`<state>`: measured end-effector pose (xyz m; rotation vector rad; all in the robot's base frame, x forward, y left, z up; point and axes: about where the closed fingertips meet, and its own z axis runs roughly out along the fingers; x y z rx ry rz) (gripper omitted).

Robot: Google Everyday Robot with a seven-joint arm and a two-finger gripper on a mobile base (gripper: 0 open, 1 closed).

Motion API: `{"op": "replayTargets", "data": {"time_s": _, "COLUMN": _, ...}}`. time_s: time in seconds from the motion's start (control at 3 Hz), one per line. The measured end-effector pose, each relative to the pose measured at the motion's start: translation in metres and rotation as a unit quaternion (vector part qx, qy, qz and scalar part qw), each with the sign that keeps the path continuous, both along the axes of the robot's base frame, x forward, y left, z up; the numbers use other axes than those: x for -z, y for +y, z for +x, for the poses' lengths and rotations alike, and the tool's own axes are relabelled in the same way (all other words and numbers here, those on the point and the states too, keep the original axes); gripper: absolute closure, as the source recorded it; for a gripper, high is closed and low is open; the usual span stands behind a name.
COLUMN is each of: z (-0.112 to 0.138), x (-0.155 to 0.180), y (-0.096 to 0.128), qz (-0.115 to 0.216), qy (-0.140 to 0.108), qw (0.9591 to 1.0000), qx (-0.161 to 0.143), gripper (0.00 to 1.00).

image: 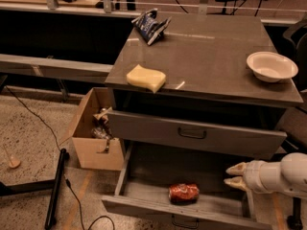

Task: Place coke can into middle drawer

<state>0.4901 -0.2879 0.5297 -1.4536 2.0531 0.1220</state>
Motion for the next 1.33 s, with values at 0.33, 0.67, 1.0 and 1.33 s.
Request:
{"op": "replayTargets", "data": {"time_s": 0.33, "z": -0.029, "x": -0.043, "y": -0.029, "qz": 0.018, "qy": 0.006, "qw": 0.9997, "qx": 0.012, "gripper": 0.87}}
{"op": "replayTargets", "data": {"time_s": 0.67, "z": -0.072, "x": -0.099, "y": -0.074, "qz": 0.022, "qy": -0.004, "qw": 0.9991, "qx": 0.035, "gripper": 1.00}}
{"op": "replayTargets", "data": {"time_s": 1.0, "z": -0.102, "x": -0.152, "y": -0.105, "qz": -0.008, "qy": -0.030, "qw": 0.9970, "qx": 0.071, "gripper": 1.00}}
{"op": "replayTargets", "data": {"time_s": 1.33, "z": -0.103, "x": -0.160, "y": -0.106, "qz": -0.013, "qy": -0.035, "qw": 0.9967, "qx": 0.072, "gripper": 0.82}}
